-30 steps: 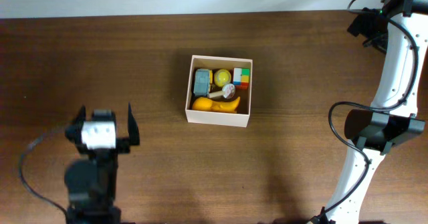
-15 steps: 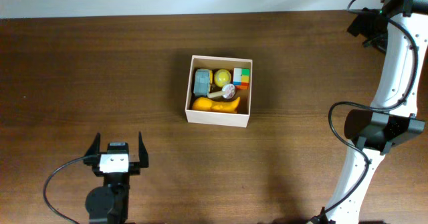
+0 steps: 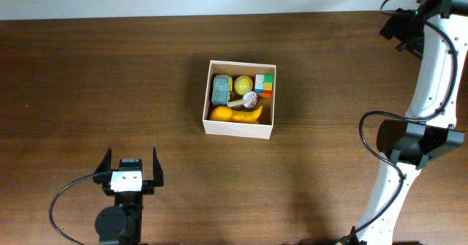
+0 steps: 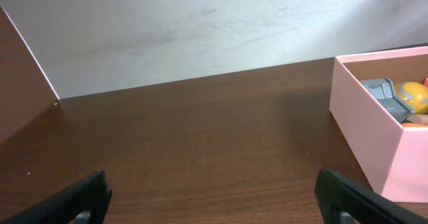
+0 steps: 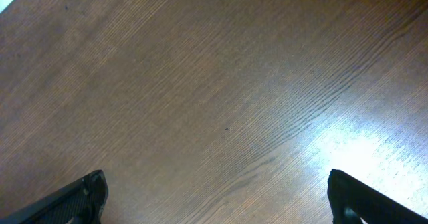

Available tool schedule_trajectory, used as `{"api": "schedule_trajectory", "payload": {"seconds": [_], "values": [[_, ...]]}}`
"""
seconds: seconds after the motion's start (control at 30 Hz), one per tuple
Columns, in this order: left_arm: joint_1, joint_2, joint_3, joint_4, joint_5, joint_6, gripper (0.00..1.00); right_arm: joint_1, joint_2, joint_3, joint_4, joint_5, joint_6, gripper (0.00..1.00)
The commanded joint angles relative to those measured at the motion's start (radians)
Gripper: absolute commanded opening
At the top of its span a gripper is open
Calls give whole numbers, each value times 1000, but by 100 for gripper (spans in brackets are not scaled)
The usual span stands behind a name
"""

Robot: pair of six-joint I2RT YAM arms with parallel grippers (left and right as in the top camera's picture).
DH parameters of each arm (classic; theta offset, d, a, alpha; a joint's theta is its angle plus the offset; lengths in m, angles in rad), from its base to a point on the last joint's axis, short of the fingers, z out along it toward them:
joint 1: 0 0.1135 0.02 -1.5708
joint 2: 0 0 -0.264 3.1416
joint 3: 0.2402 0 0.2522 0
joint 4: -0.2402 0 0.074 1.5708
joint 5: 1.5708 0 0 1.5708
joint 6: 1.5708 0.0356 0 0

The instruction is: Pack container

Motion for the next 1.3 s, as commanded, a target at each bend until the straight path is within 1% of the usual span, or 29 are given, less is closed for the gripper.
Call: {"api": "schedule_trajectory", "payload": {"seconds": [0.0,0.7,0.83,0.93,1.13,1.27], "values": [[4,-8,-4,-1,11,10,99,0,-13,4,-5,2,5,99],[4,-8,-4,-1,11,10,99,0,-14,4,-5,2,5,99],[4,-8,-4,-1,11,10,99,1,-45,4,-5,2,5,99],[4,-8,-4,-1,11,10,99,1,-107,4,-5,2,5,99],[4,-8,-4,-1,11,10,99,1,-303,2,-5,2,5,99],[4,-8,-4,-1,11,10,99,1,-465,-74,-5,2,5,99]]}}
